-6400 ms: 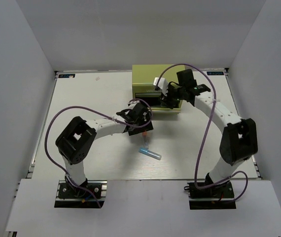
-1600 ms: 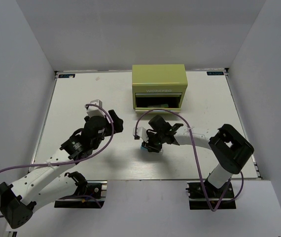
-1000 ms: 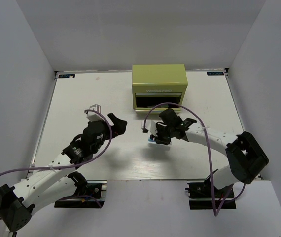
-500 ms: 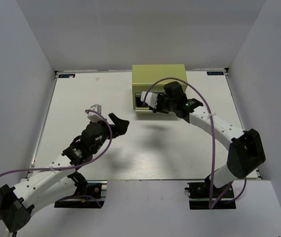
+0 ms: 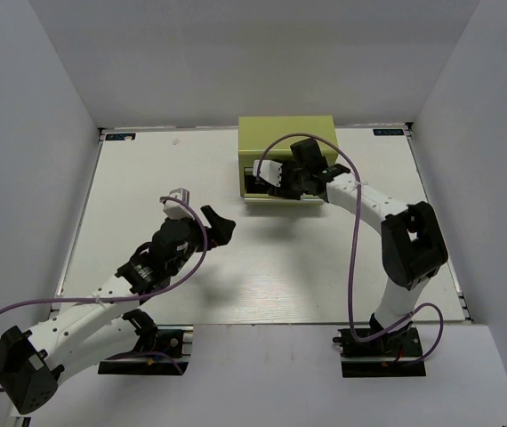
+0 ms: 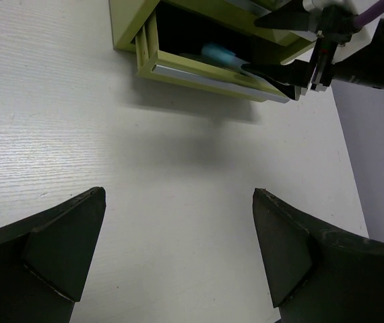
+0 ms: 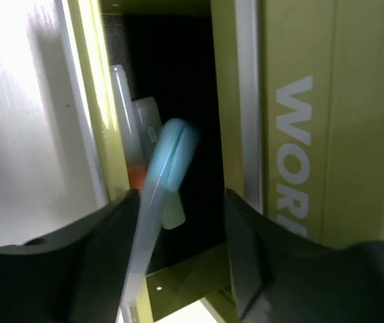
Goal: Sort the stationery into containers
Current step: Place the stationery into the container
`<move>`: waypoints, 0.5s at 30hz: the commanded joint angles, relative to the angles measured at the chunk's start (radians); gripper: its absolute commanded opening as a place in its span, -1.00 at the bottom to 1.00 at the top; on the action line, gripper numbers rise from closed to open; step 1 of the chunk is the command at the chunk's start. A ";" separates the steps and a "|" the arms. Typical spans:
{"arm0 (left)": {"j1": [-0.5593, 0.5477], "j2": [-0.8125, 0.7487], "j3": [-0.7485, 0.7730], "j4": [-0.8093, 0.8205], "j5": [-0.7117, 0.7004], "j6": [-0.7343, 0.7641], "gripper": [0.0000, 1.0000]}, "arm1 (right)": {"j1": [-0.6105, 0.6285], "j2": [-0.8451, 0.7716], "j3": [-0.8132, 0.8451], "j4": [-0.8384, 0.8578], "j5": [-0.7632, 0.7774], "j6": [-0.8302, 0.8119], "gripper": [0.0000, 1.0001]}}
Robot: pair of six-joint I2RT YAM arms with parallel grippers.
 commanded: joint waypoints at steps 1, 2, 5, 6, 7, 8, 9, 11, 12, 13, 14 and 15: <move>-0.004 -0.025 0.034 -0.019 0.014 0.032 1.00 | -0.016 0.002 0.075 0.015 -0.027 0.004 0.22; -0.004 -0.025 0.034 -0.019 0.014 0.032 1.00 | -0.020 0.002 0.082 0.009 -0.045 0.010 0.22; -0.004 -0.025 0.034 -0.019 0.014 0.041 1.00 | -0.025 -0.020 0.111 -0.039 -0.114 0.053 0.16; -0.004 -0.025 0.034 -0.019 0.014 0.041 1.00 | -0.033 -0.024 0.125 -0.074 -0.137 0.070 0.00; -0.004 -0.025 0.034 -0.019 0.026 0.052 1.00 | -0.037 -0.035 0.141 -0.132 -0.245 0.068 -0.22; -0.004 -0.025 0.034 -0.002 0.026 0.067 1.00 | -0.043 -0.035 0.156 -0.172 -0.287 0.056 -0.52; -0.004 -0.025 0.034 0.016 0.037 0.067 1.00 | -0.046 -0.037 0.156 -0.242 -0.329 0.042 -1.00; -0.004 -0.025 0.025 0.025 0.048 0.079 1.00 | -0.040 -0.035 0.151 -0.395 -0.466 -0.068 -1.00; -0.004 -0.025 0.025 0.036 0.048 0.079 1.00 | -0.040 -0.031 0.145 -0.428 -0.496 -0.091 -1.00; -0.004 -0.012 0.036 0.036 0.048 0.089 1.00 | -0.034 -0.017 0.130 -0.468 -0.513 -0.146 -1.00; -0.004 0.001 0.036 0.036 0.057 0.089 1.00 | -0.028 -0.009 0.125 -0.500 -0.519 -0.160 -1.00; -0.004 0.002 0.036 0.036 0.057 0.089 1.00 | -0.025 0.003 0.124 -0.516 -0.519 -0.192 -1.00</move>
